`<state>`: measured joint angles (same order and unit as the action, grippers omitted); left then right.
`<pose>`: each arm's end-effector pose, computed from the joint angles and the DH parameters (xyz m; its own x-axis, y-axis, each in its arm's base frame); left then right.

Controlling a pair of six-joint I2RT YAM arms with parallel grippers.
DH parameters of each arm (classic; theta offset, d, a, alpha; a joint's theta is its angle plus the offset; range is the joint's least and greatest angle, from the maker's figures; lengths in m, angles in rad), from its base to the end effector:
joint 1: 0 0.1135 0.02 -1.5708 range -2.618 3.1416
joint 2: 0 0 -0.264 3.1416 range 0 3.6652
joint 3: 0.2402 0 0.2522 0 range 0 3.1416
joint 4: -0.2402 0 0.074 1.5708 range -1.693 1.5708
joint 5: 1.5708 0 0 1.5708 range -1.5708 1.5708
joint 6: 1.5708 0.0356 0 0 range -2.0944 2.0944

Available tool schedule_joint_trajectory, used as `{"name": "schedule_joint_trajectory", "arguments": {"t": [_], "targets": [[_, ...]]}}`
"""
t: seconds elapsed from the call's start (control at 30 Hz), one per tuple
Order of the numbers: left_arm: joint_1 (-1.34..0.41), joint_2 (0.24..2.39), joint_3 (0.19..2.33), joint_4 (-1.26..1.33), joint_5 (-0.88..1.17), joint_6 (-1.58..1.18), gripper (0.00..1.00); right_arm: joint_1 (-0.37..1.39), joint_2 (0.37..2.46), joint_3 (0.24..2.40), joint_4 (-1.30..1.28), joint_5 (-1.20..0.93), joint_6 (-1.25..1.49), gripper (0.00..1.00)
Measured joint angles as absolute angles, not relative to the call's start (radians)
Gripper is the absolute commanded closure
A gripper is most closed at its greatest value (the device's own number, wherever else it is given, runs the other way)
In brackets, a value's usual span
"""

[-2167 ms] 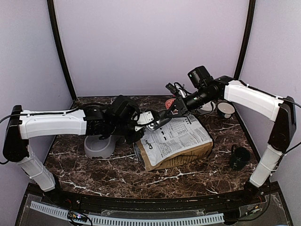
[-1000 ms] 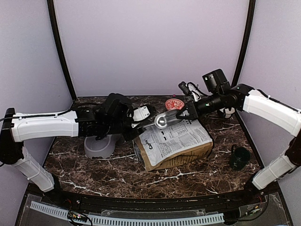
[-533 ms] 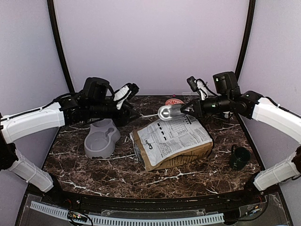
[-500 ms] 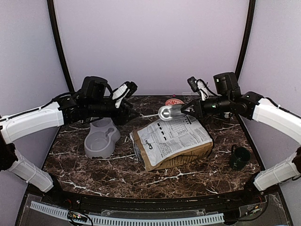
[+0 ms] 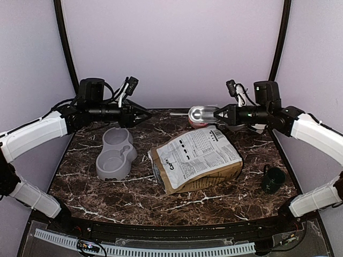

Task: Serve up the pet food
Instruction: Pass from the right arm to the left

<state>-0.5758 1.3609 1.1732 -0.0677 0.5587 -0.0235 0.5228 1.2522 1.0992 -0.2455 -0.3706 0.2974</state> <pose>0.2562 -0.1888 0.3586 -0.2328 0.1274 -0.9641 0.8867 0.4351 -0.1566 0.2425 0.1546 0.3446 -0.5426 0.0026 -0.8400 -0.6230 0.6696 0.4044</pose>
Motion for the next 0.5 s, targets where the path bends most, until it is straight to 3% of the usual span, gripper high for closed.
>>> {"name": "schedule_joint_trajectory", "arguments": {"t": [0.27,0.5], "targets": [[-0.512,1.384,1.173,0.017,0.791,-0.154,0.52,0.522,1.291,1.1,-0.141,-0.622,0.324,1.0],[-0.5,1.434,1.174,0.073,0.939,-0.254,0.52,0.522,1.331,1.111,-0.092,-0.711,0.354,1.0]]}}
